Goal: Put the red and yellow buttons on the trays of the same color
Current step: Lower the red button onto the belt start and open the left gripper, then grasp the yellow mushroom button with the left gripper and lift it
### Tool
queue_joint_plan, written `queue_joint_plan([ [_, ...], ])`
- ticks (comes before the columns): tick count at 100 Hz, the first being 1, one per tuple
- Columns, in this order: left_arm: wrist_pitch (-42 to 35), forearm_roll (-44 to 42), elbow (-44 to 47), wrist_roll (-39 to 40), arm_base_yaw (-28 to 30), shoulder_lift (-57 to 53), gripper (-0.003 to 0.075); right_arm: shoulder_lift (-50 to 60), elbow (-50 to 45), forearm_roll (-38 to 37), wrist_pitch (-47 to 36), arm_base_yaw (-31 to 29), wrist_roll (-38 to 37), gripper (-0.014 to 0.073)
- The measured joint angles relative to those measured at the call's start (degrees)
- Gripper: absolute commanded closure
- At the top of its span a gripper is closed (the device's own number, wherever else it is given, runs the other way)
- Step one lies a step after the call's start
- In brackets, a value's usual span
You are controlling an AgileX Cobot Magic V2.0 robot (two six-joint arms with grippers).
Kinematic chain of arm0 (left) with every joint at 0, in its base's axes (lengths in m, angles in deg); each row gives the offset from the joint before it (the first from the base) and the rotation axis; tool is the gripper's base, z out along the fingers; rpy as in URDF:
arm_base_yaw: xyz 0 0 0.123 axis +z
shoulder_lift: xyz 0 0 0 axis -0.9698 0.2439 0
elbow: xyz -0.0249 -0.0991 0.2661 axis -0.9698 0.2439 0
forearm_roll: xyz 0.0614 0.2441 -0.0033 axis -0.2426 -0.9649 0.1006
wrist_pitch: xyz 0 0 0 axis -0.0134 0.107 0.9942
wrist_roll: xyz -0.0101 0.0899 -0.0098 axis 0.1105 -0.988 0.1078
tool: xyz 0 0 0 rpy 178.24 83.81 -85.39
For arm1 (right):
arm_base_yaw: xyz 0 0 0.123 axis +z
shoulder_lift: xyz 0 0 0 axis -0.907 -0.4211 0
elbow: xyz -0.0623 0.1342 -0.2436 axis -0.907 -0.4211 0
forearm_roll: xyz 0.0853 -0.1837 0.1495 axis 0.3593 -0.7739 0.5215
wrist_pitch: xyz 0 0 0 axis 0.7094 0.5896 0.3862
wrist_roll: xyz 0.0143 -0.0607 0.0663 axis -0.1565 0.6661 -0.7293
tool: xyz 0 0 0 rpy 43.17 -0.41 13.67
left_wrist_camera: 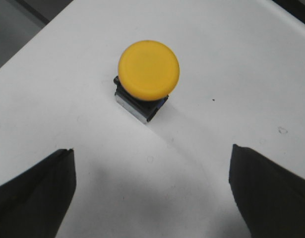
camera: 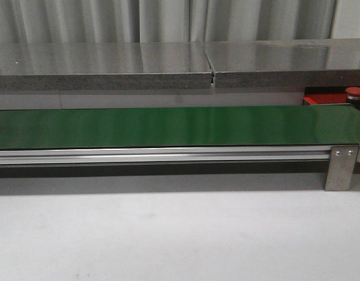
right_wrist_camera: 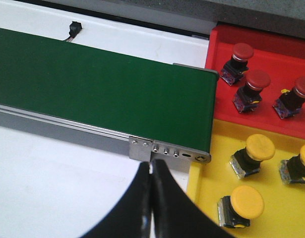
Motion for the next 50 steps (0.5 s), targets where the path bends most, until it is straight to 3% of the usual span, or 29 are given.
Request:
queue_joint_plan([
  [50, -0.64, -0.11, -15.31, 0.0, 0.0, 11.77, 0.0099, 0.0, 0.0, 0.0, 0.0, 0.0, 0.0, 0.0662],
])
